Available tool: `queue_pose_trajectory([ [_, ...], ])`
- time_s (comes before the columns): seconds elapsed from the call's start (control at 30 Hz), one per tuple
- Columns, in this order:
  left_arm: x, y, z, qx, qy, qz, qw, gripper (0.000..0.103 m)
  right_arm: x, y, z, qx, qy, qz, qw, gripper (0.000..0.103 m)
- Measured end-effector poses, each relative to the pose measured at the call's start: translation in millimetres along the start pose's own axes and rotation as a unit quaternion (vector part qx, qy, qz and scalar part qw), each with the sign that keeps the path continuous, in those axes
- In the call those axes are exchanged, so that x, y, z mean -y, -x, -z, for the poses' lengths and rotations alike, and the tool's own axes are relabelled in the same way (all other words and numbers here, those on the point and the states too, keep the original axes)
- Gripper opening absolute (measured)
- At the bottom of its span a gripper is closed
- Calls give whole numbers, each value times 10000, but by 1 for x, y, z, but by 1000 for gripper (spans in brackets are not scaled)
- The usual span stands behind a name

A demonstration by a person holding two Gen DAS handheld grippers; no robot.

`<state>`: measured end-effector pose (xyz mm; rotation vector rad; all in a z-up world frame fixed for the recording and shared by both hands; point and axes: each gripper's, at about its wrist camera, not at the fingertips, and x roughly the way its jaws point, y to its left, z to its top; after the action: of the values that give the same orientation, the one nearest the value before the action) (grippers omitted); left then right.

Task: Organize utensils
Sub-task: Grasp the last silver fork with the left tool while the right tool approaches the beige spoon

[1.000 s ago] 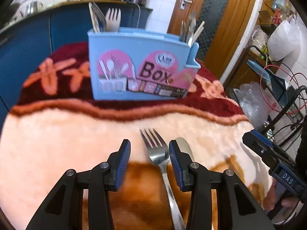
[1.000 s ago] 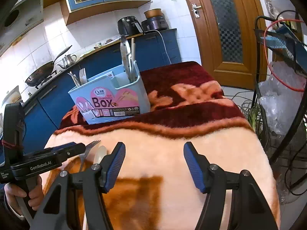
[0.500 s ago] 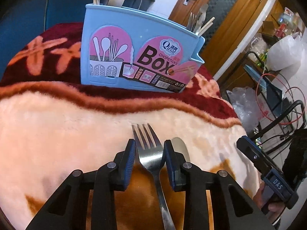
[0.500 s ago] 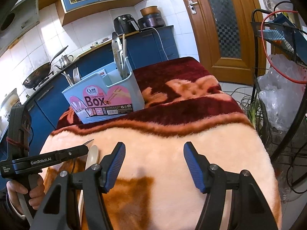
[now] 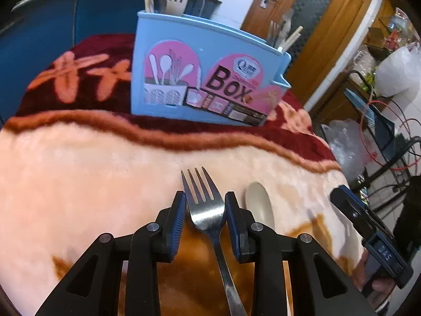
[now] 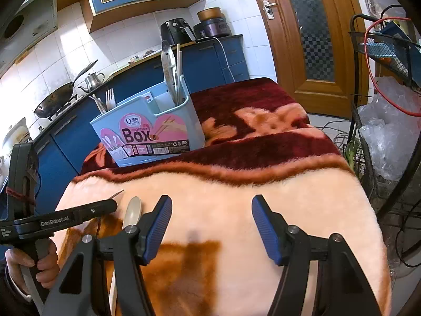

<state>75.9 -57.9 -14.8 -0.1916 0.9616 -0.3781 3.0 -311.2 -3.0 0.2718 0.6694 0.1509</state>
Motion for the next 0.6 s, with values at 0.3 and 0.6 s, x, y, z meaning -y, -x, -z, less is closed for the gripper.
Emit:
queue_pose_trajectory([
  [0.3, -13, -2, 5, -218, 458, 1034, 9933, 30, -1, 2, 1, 16, 3, 7, 10000, 66],
  [0.6, -11, -3, 5, -87, 421, 1175, 9921, 5, -5, 3, 2, -30, 25, -39, 10000, 66],
])
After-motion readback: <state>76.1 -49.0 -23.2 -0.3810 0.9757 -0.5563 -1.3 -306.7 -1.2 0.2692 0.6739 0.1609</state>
